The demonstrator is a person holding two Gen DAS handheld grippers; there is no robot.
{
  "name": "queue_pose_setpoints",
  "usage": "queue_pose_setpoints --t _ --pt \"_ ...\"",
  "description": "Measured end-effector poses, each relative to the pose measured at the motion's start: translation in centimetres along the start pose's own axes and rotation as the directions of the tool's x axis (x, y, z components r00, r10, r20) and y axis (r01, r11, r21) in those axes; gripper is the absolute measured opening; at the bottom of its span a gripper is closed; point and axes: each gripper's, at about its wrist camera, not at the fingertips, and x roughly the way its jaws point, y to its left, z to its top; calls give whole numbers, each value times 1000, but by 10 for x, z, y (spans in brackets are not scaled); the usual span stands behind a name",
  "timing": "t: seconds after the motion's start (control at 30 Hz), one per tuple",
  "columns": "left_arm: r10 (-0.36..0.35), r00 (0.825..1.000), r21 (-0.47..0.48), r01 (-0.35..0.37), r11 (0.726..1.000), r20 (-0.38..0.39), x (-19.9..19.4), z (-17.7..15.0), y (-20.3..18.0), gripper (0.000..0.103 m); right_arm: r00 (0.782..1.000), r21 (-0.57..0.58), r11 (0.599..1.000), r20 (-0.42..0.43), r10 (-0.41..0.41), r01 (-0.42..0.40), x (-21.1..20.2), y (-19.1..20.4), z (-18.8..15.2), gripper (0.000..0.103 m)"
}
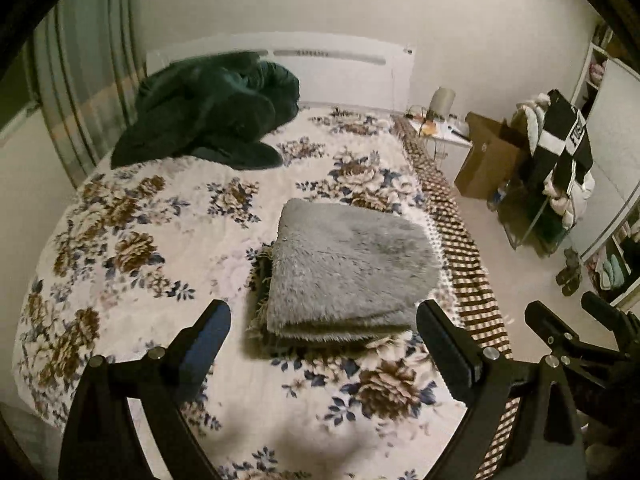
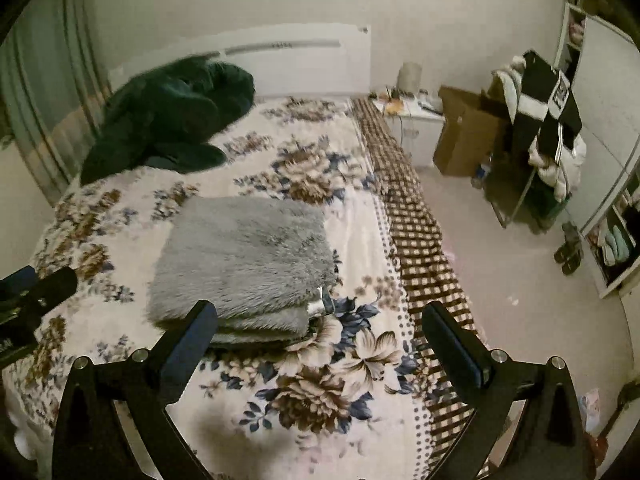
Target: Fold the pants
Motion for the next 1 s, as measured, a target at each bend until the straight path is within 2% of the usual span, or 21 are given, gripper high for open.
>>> queue_pose_setpoints --t 0.17,0.4,0.6,0.63,0.8,1.0 --pt "30 997 15 -31 999 77 -73 -19 -20 95 997 -7 1000 73 19 -18 -84 -11 -12 103" --pt "64 986 20 -68 997 156 -149 -49 -40 95 984 -23 998 171 57 -54 -200 -31 -39 103" --pt "82 976 3 -84 996 203 -194 -71 -43 98 974 -27 998 216 68 -64 -280 -41 -68 103" --pt "83 975 1 -85 996 205 -198 -73 -44 103 972 -25 997 222 72 -69 -291 -43 -72 103" --pt "82 968 -2 -84 996 235 -219 -81 -41 103 968 -21 998 243 54 -51 -328 -44 -83 103" --pt "108 963 13 -115 993 246 -226 -86 -35 103 972 -19 998 229 54 -51 -347 -37 -88 103"
